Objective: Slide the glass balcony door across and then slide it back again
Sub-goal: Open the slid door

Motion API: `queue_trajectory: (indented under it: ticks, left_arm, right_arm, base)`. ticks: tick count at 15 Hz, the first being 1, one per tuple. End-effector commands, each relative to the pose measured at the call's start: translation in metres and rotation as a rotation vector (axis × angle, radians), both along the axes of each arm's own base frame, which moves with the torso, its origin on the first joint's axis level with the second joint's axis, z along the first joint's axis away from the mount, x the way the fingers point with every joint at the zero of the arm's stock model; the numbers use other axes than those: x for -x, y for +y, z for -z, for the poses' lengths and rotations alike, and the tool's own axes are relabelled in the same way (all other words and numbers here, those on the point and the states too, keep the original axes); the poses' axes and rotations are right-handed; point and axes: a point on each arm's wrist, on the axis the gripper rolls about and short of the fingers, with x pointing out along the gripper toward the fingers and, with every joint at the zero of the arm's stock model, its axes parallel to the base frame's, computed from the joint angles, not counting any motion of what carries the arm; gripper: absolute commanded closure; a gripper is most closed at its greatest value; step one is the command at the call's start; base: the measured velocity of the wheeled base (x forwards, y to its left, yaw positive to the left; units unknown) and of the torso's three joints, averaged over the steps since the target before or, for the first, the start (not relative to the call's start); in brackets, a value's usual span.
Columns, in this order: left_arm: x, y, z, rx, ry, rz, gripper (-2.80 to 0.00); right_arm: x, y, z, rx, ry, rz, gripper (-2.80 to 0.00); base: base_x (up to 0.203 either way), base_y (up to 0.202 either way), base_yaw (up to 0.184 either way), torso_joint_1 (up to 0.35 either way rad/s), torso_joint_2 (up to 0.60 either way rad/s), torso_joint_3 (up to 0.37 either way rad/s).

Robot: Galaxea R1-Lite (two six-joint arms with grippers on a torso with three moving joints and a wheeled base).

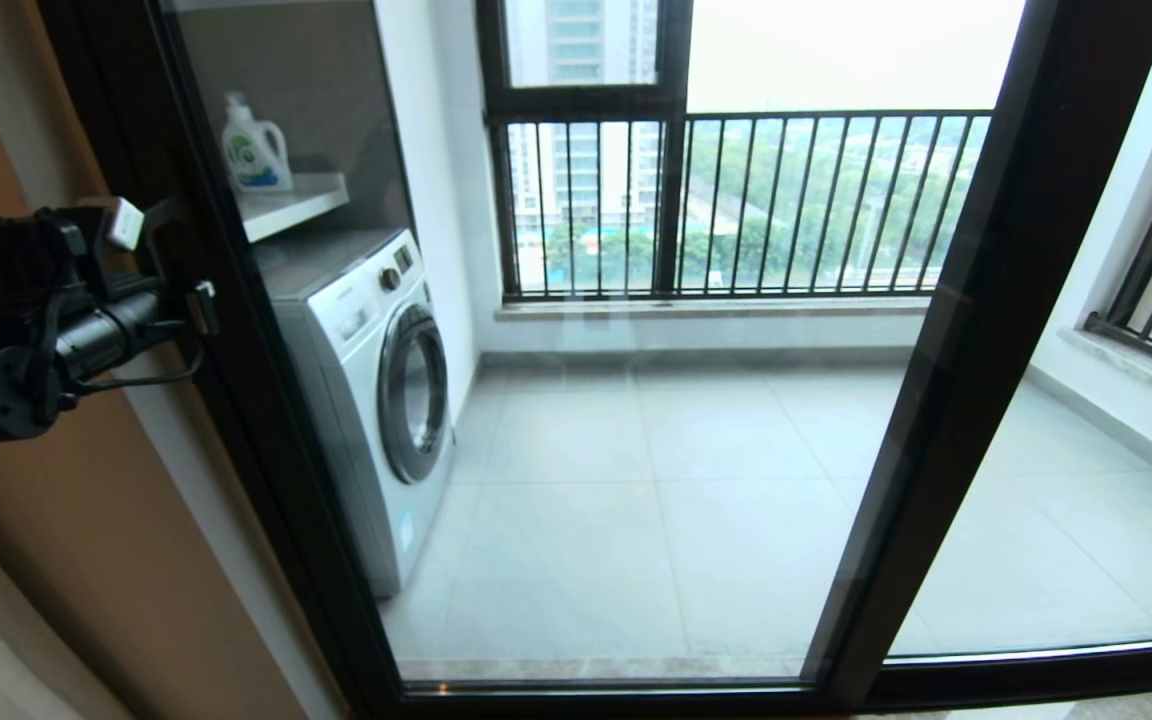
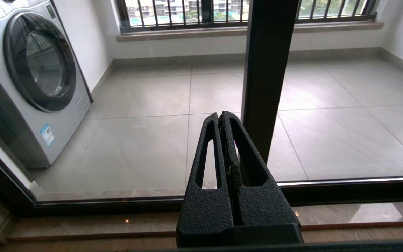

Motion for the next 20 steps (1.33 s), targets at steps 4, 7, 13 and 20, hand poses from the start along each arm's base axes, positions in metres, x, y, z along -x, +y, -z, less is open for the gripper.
queue_trajectory:
  ticks: [4,7,13,20]
  left_arm:
    - [0.015,-0.011,-0.028,-0.013,-0.067,0.016,0.0]
    - [0.014,-0.032,-0.038,-0.021,-0.096,0.063,0.0]
    - [0.034,-0.058,-0.077,-0.037,-0.195,0.119,0.0]
    - [0.04,-0.006,-0.092,-0.065,-0.246,-0.01,0.0]
  right_arm:
    - [-0.001,0.0,0.002,0.0,0.008,-0.001,0.0]
    - [-0.001,0.0,0.002,0.0,0.008,-0.001,0.0]
    - [-0.001,0.0,0.002,0.0,0.008,-0.001,0.0]
    - [-0.001,0.0,0.002,0.0,0.008,-0.001,0.0]
  base:
    - [0.0,0.0,0.0,0.0,0.0,0.0]
    - [0.0,0.0,0.0,0.0,0.0,0.0]
    - [0.0,0.0,0.0,0.0,0.0,0.0]
    - [0.0,0.0,0.0,0.0,0.0,0.0]
